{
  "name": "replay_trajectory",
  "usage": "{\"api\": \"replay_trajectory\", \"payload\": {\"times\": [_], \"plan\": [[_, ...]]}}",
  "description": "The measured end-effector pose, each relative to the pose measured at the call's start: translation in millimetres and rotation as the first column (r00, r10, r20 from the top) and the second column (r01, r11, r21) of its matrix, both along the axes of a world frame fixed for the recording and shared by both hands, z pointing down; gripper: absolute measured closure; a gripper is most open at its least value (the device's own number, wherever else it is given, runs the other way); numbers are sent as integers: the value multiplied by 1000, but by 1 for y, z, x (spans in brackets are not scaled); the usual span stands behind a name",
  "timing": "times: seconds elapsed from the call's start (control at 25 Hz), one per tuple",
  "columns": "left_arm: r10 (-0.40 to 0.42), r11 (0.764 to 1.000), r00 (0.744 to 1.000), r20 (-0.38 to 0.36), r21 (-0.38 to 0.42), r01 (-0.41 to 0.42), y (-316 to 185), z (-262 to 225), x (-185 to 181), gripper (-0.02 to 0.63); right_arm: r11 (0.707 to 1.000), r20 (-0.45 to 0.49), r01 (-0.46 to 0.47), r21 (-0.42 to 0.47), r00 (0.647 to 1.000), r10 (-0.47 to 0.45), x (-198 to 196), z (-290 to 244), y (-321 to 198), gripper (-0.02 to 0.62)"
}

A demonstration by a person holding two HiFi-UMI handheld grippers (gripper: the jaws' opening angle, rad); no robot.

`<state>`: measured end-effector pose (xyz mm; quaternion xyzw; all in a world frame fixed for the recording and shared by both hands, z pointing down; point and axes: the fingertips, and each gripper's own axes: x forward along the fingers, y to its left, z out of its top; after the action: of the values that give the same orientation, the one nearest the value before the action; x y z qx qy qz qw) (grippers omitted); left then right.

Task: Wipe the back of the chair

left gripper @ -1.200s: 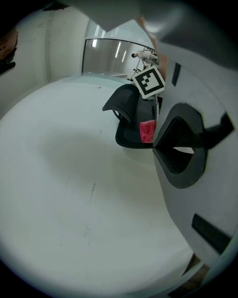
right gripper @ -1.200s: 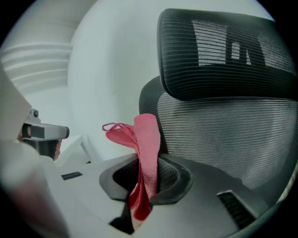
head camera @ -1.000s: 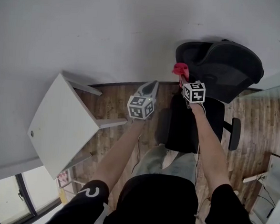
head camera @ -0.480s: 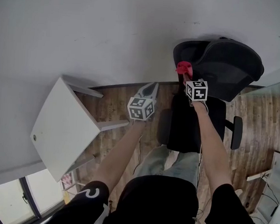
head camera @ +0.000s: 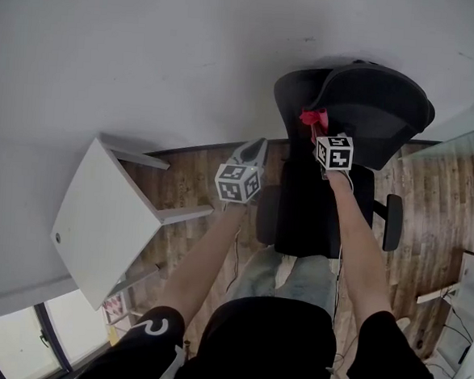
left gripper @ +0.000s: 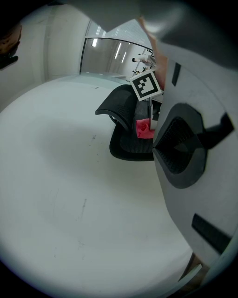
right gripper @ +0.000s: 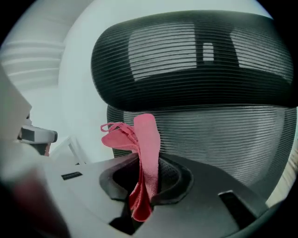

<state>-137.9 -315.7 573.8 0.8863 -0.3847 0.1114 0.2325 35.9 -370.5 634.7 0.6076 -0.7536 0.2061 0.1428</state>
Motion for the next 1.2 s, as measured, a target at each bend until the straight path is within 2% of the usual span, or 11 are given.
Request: {"api": "replay_trajectory", "payload": {"times": [0.88,1.2], "plan": [[61,998,998,-13,16,-61,38,-24,140,583,994,27,-113,2,993,113,155,-16,42,528],[68,997,998,-3,27,-67,52,-31,173,583,986,39,-167,-8,985,168,211,-13,61,528]]}}
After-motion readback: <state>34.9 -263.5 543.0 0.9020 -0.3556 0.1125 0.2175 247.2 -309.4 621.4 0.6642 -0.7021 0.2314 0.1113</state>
